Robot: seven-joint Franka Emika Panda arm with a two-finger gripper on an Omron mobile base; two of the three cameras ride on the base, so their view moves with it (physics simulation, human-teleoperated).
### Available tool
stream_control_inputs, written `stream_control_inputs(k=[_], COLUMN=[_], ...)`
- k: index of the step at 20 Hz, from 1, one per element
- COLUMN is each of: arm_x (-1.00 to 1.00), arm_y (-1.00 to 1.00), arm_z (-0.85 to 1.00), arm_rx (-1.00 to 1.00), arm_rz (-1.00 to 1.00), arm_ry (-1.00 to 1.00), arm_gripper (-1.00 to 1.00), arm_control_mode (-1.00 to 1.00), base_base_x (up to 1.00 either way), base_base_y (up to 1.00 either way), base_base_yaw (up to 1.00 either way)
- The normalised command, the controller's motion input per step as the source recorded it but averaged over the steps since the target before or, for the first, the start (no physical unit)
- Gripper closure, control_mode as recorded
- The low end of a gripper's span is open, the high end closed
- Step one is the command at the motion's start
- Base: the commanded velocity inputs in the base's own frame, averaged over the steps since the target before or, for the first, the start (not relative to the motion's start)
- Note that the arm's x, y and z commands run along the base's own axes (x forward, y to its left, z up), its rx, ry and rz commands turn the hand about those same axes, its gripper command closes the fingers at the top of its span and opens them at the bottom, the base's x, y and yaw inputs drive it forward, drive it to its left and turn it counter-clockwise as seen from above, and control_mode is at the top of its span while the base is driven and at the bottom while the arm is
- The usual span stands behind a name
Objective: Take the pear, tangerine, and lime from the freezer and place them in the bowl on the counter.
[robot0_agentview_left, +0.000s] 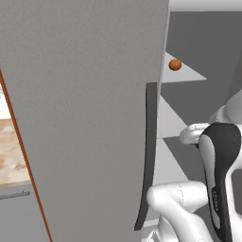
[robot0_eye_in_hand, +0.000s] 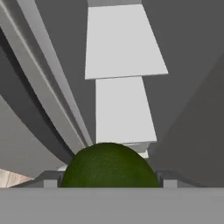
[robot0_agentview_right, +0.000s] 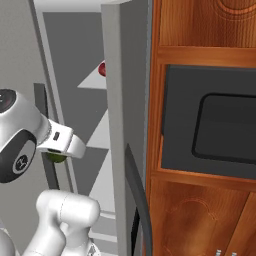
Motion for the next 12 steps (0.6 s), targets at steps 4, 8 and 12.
stream_control_inputs(k=[4,8,12], arm_x=[-0.02,0.00,0.00], arm_y=[0.07,0.00,0.00], arm_z=[0.00,0.00,0.00], arm_rx=[0.00,0.00,0.00], arm_rz=[0.00,0.00,0.00], arm_ry=[0.00,0.00,0.00], arm_gripper=[1.00,1.00,1.00], arm_control_mode=[1.00,1.00,1.00], base_base_x=[-0.23,-0.97,-0.53], base_base_y=[0.15,0.59,1.00], base_base_yaw=[0.00,0.00,0.00])
